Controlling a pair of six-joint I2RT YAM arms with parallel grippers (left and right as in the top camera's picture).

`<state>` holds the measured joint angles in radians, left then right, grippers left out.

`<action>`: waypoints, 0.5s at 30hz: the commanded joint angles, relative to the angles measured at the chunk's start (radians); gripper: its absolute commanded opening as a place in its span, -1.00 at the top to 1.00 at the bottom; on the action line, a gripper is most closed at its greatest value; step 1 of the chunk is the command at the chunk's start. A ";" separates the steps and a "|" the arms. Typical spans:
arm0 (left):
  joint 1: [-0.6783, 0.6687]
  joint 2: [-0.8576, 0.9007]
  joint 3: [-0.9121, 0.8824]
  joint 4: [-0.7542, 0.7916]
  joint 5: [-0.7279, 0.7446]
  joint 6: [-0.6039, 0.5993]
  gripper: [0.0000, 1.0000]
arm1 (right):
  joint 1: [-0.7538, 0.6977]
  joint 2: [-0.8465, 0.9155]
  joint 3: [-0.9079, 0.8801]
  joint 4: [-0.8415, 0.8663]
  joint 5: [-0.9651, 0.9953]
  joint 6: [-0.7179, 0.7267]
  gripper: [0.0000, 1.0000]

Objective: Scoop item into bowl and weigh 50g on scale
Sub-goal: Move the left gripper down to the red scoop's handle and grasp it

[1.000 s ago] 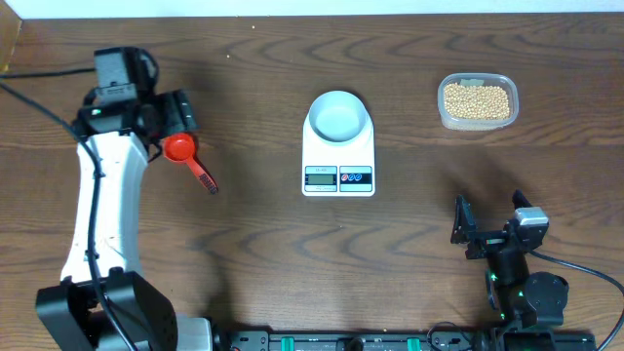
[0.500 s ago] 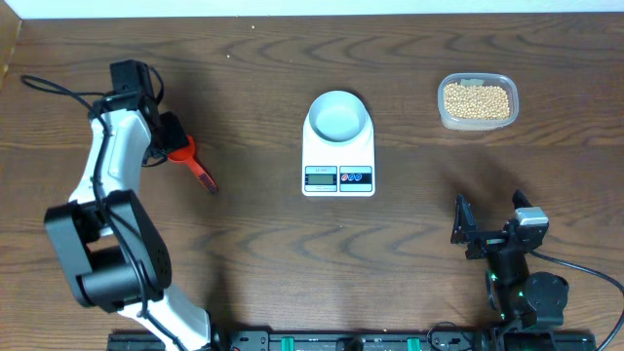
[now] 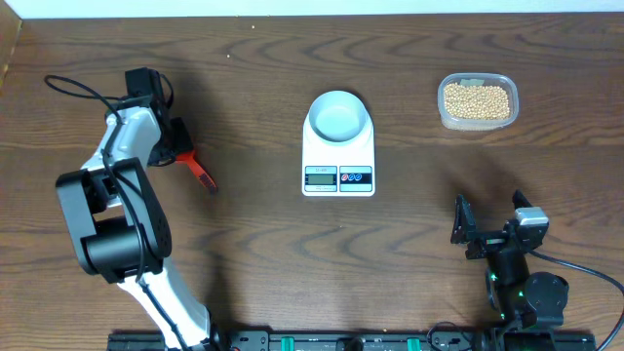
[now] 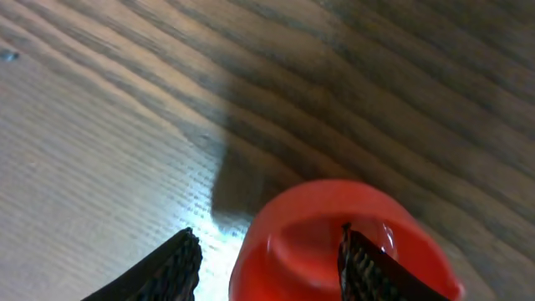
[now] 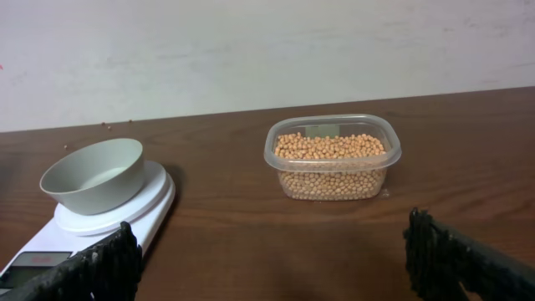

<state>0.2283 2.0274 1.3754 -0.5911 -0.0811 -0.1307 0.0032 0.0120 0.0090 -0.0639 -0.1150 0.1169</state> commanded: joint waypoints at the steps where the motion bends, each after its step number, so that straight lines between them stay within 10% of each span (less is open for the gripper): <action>1: 0.002 0.023 0.015 0.013 -0.002 0.011 -0.04 | 0.007 -0.006 -0.003 -0.003 0.001 -0.014 -0.98; 5: 0.002 0.032 0.015 0.014 -0.002 0.021 0.44 | 0.007 -0.006 -0.003 -0.003 0.001 -0.014 -0.99; 15: 0.002 0.036 -0.013 0.032 -0.002 0.021 0.79 | 0.007 -0.006 -0.003 -0.003 0.001 -0.014 -0.98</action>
<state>0.2283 2.0422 1.3746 -0.5629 -0.0811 -0.1150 0.0032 0.0120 0.0090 -0.0639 -0.1154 0.1169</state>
